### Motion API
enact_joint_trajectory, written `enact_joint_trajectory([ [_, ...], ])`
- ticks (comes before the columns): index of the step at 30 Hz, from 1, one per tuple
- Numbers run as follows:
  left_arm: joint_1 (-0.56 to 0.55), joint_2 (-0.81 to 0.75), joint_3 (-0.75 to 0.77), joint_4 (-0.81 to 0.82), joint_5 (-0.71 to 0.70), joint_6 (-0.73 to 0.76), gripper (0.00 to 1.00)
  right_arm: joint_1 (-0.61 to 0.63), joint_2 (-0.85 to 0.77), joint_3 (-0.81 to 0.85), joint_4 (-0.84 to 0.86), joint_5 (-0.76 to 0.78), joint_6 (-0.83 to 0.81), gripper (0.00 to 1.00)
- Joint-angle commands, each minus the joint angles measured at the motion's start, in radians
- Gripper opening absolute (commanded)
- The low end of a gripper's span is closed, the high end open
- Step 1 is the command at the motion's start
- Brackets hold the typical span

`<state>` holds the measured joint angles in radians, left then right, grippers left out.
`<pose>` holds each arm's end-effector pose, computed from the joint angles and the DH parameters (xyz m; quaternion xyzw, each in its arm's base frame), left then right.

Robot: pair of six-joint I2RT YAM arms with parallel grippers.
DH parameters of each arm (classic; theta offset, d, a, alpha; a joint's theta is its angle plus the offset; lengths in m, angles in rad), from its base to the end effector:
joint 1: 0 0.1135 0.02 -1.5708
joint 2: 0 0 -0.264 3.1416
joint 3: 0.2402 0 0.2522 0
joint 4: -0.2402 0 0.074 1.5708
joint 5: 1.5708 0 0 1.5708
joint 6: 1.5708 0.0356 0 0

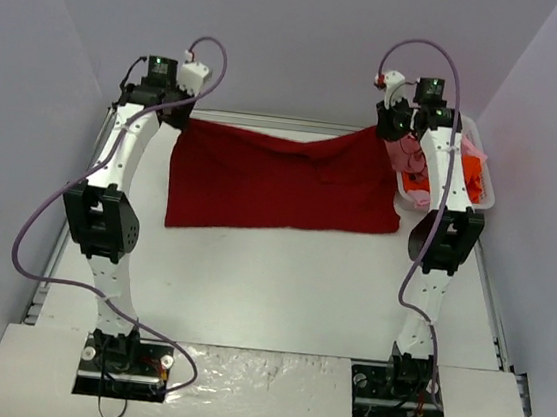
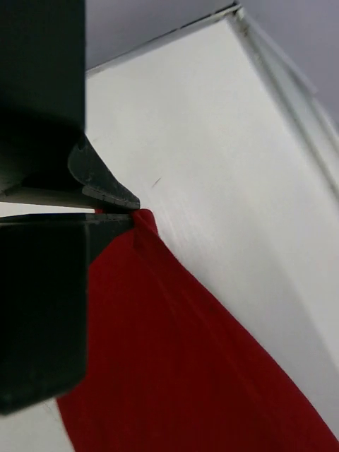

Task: Fold and stack the t-shirts
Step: Flatten out the tshirt

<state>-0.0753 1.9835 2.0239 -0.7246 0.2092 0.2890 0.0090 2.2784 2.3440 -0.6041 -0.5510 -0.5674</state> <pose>0.4507 -0.0414 0.3564 0.2068 0.8754 -0.0483 0.4342 0.5215 0.0233 0.3365 -0.3666 0.7643 0.0965 0.5217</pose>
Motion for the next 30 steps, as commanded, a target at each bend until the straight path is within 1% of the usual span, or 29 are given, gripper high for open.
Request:
enact_joint_trajectory([
  [1, 0.0, -0.171, 0.241, 0.02, -0.021, -0.109, 0.03, 0.071, -0.209, 0.161, 0.053, 0.083, 0.043, 0.0],
  [2, 0.002, -0.204, 0.237, 0.039, -0.025, -0.12, 0.02, 0.072, -0.274, 0.17, 0.081, 0.089, 0.05, 0.0],
  [3, 0.0, -0.277, 0.23, 0.054, -0.033, -0.132, 0.02, 0.074, -0.31, 0.172, 0.102, 0.095, 0.073, 0.0],
  [4, 0.0, -0.316, 0.219, 0.071, -0.046, -0.136, 0.02, 0.075, -0.351, 0.166, 0.118, 0.103, 0.077, 0.0],
  [5, 0.0, -0.349, 0.196, 0.089, -0.072, -0.134, 0.02, 0.074, -0.426, 0.158, 0.15, 0.124, 0.077, 0.0],
  [6, 0.002, -0.417, 0.179, 0.094, -0.085, -0.12, 0.02, 0.072, -0.459, 0.144, 0.162, 0.131, 0.089, 0.0],
  [7, 0.003, -0.451, 0.158, 0.109, -0.099, -0.111, 0.02, 0.069, -0.491, 0.114, 0.167, 0.129, 0.093, 0.0],
  [9, 0.002, -0.514, 0.058, 0.113, -0.117, -0.079, 0.02, 0.062, -0.58, 0.054, 0.176, 0.109, 0.103, 0.0],
  [10, 0.003, -0.578, 0.011, 0.123, -0.122, -0.07, 0.02, 0.054, -0.611, 0.008, 0.181, 0.094, 0.103, 0.0],
  [11, 0.003, -0.615, -0.051, 0.137, -0.123, -0.064, 0.03, 0.051, -0.67, -0.097, 0.188, 0.082, 0.101, 0.0],
  [12, 0.003, -0.69, -0.191, 0.164, -0.123, -0.044, 0.02, 0.052, -0.698, -0.154, 0.19, 0.079, 0.103, 0.0],
  [13, 0.003, -0.728, -0.264, 0.174, -0.119, -0.037, 0.02, 0.046, -0.727, -0.214, 0.188, 0.063, 0.1, 0.0],
  [14, 0.002, -0.761, -0.334, 0.183, -0.117, -0.027, 0.02, 0.043, -0.787, -0.347, 0.188, 0.051, 0.095, 0.0],
  [15, 0.002, -0.825, -0.47, 0.191, -0.117, -0.019, 0.02, 0.045, -0.819, -0.417, 0.191, 0.046, 0.087, 0.0],
  [16, 0.003, -0.853, -0.532, 0.197, -0.119, -0.013, 0.02, 0.043, -0.85, -0.483, 0.19, 0.045, 0.078, 0.0],
  [17, 0.003, -0.879, -0.591, 0.195, -0.12, 0.001, 0.02, 0.04, -0.912, -0.606, 0.19, 0.04, 0.074, 0.0],
  [18, 0.003, -0.929, -0.694, 0.189, -0.114, 0.012, 0.02, 0.037, -0.974, -0.662, 0.19, 0.036, 0.07, 0.0],
  [20, 0.009, -1.001, -0.772, 0.182, -0.125, 0.025, 0.02, 0.029, -1.031, -0.78, 0.19, 0.036, 0.075, 0.0],
  [21, 0.017, -1.023, -0.813, 0.166, -0.131, 0.024, 0.02, 0.026, -1.06, -0.805, 0.191, 0.039, 0.083, 0.0],
  [22, 0.028, -1.043, -0.823, 0.159, -0.125, 0.022, 0.02, 0.02, -1.114, -0.822, 0.191, 0.039, 0.095, 0.0],
  [25, 0.057, -1.069, -0.805, 0.131, -0.126, 0.021, 0.02, -0.004, -1.166, -0.824, 0.202, 0.054, 0.109, 0.0],
  [27, 0.062, -1.054, -0.782, 0.132, -0.122, 0.013, 0.02, -0.004, -1.157, -0.766, 0.202, 0.068, 0.121, 0.0],
  [30, 0.068, -1.002, -0.709, 0.125, -0.087, -0.019, 0.02, -0.004, -1.1, -0.704, 0.201, 0.076, 0.144, 0.0],
])
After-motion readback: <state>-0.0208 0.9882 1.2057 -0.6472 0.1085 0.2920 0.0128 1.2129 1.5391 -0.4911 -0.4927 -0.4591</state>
